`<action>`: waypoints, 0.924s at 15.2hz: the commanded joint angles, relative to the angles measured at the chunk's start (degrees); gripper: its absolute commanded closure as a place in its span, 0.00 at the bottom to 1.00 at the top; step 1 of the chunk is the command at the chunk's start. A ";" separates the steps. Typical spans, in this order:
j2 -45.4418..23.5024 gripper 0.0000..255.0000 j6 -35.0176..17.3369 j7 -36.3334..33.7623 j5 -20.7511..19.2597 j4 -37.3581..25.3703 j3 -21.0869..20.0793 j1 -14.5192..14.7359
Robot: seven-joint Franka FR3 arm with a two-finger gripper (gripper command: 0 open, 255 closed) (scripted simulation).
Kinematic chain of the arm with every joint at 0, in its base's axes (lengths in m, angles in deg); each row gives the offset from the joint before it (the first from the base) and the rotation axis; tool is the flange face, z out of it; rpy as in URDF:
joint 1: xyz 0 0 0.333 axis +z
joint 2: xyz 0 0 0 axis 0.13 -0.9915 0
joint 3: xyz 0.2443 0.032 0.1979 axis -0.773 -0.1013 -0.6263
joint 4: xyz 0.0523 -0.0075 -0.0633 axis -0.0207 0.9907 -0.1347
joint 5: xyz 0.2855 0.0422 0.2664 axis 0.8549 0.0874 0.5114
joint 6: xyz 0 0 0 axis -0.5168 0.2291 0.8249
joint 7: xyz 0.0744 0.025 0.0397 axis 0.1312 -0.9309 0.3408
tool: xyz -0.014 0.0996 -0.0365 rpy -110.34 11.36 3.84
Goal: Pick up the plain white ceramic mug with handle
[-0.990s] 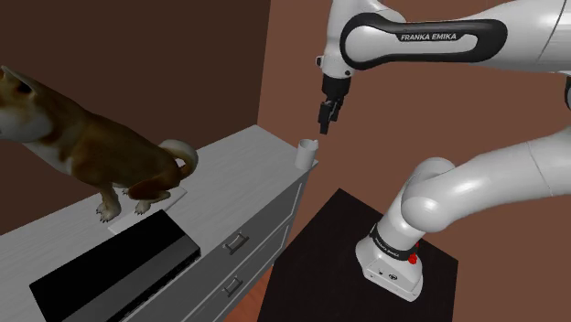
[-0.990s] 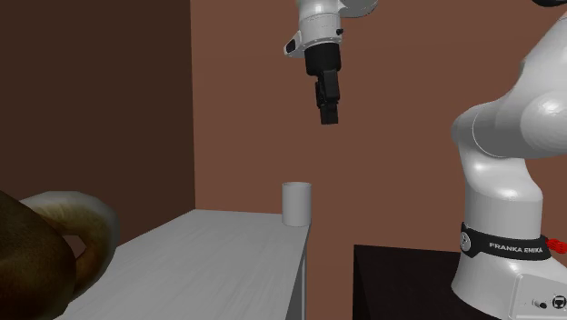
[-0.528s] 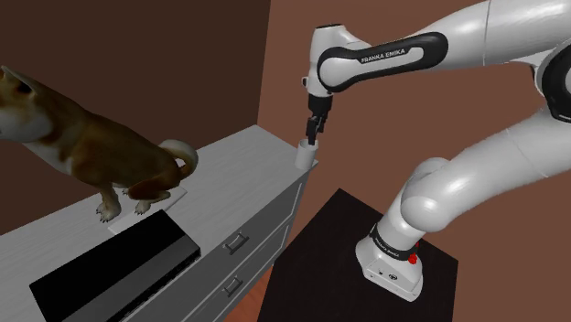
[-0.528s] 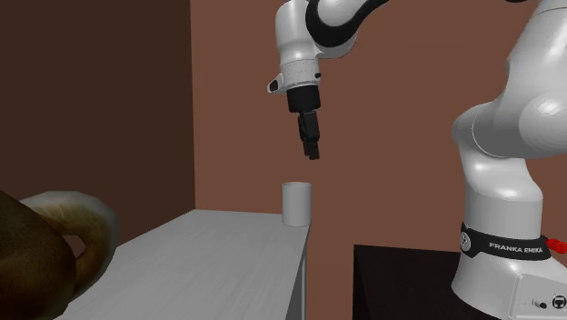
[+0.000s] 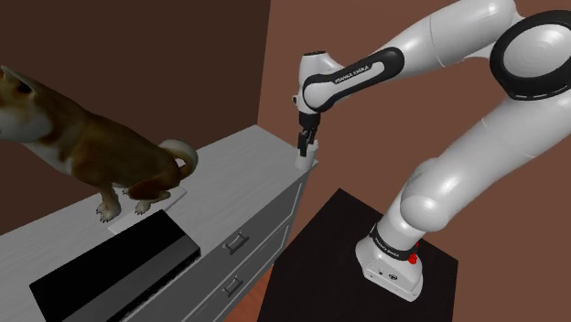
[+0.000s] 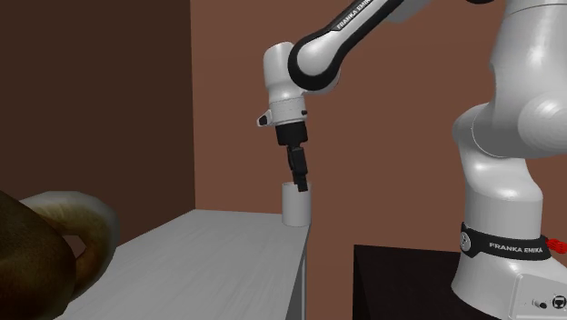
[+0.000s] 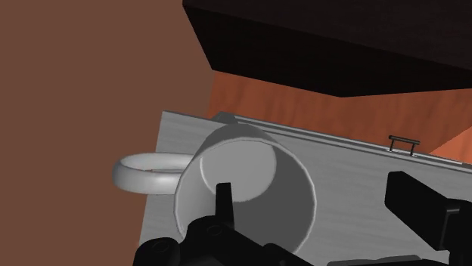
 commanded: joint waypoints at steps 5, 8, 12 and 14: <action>-3.30 0.00 -5.10 -0.18 -0.08 1.77 0.21 -0.04; -3.29 1.00 -5.12 -0.15 -0.09 1.80 0.23 -0.06; -3.30 1.00 -5.14 -0.15 -0.09 1.80 0.23 -0.06; -3.30 1.00 -5.14 -0.16 -0.09 1.80 0.23 -0.06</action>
